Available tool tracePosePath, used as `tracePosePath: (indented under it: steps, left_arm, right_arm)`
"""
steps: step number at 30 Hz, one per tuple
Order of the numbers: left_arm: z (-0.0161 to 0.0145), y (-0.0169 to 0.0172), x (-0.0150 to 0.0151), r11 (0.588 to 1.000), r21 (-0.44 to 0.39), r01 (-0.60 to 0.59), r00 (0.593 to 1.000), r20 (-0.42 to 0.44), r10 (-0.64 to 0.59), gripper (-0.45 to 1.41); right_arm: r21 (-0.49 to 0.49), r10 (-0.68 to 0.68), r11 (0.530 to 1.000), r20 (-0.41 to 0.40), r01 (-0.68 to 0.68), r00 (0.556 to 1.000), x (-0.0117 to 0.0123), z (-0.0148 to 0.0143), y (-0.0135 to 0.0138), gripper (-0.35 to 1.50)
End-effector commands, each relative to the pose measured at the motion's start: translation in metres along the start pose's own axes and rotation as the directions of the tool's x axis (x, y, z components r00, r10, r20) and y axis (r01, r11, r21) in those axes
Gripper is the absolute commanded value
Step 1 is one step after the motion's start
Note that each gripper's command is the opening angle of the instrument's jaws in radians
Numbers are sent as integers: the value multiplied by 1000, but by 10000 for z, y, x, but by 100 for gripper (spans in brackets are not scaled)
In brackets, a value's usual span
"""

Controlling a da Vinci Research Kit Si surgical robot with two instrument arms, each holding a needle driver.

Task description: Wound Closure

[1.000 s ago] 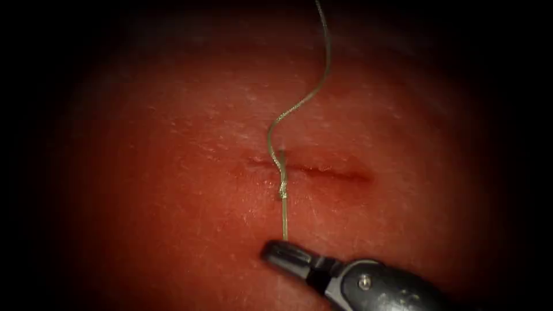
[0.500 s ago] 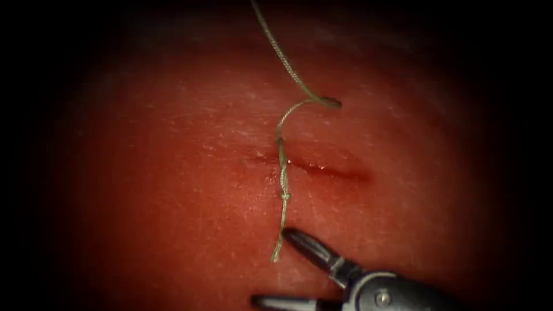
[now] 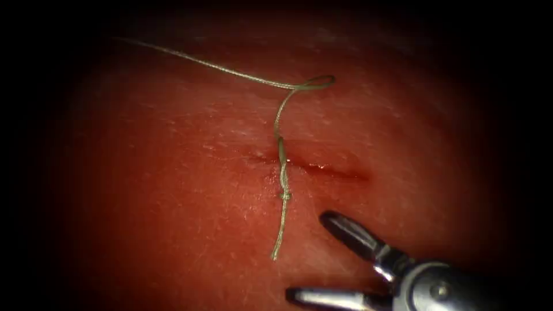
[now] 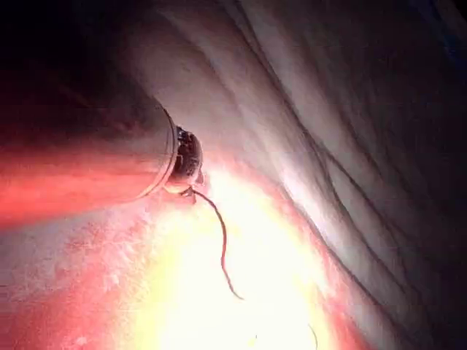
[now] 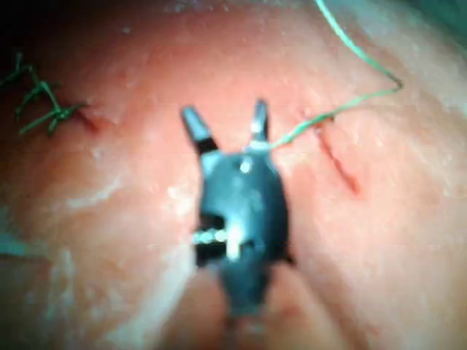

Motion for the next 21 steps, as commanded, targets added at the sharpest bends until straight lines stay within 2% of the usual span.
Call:
tracePosePath:
  steps: [1, 2, 4, 7, 8, 11, 13, 15, 18, 19, 21]
  left_arm:
    - [7, 0, -3, 1000, -19, 18, 1000, -5, -18, 73]
    - [2, 7, -7, 994, -99, 49, 999, -6, -50, 77]
    - [-13, 18, -4, 980, -183, 77, 996, -32, -84, 77]
    - [-39, 37, 11, 961, -268, 69, 993, -70, -91, 77]
    - [-52, 52, 23, 949, -309, 64, 993, -72, -91, 77]
    - [-61, 96, 52, 959, -282, -34, 996, -90, 9, 74]
    - [-49, 152, 88, 962, -264, -77, 996, -55, 64, 74]
    - [-33, 185, 110, 962, -256, -92, 996, -22, 90, 74]
    - [-6, 209, 139, 973, -203, -109, 993, 30, 117, 73]
    - [-1, 209, 143, 975, -193, -112, 992, 36, 121, 73]
    - [27, 203, 159, 987, -116, -114, 989, 83, 124, 73]
  right_arm:
    - [6, 0, 1000, 0, 0, 1000, -6, 7, -2, 121]
    - [7, 0, 1000, -3, 0, 1000, -7, 7, -2, 121]
    - [7, -7, 1000, 0, 7, 1000, -7, 7, -2, 121]
    - [11, -7, 1000, 3, 7, 1000, -8, 8, -2, 121]
    - [11, -19, 1000, 6, 19, 1000, -8, 8, -2, 121]
    - [10, -32, 999, 24, 32, 999, -9, 8, -2, 123]
    - [10, -35, 999, 32, 35, 999, -12, 10, -3, 123]
    - [12, -39, 999, 45, 38, 998, -16, 11, -4, 123]
    - [14, -42, 999, 50, 41, 998, -19, 13, -5, 123]
    - [13, -42, 999, 53, 42, 998, -20, 13, -5, 123]
    - [19, -44, 999, 56, 43, 997, -22, 14, -5, 123]
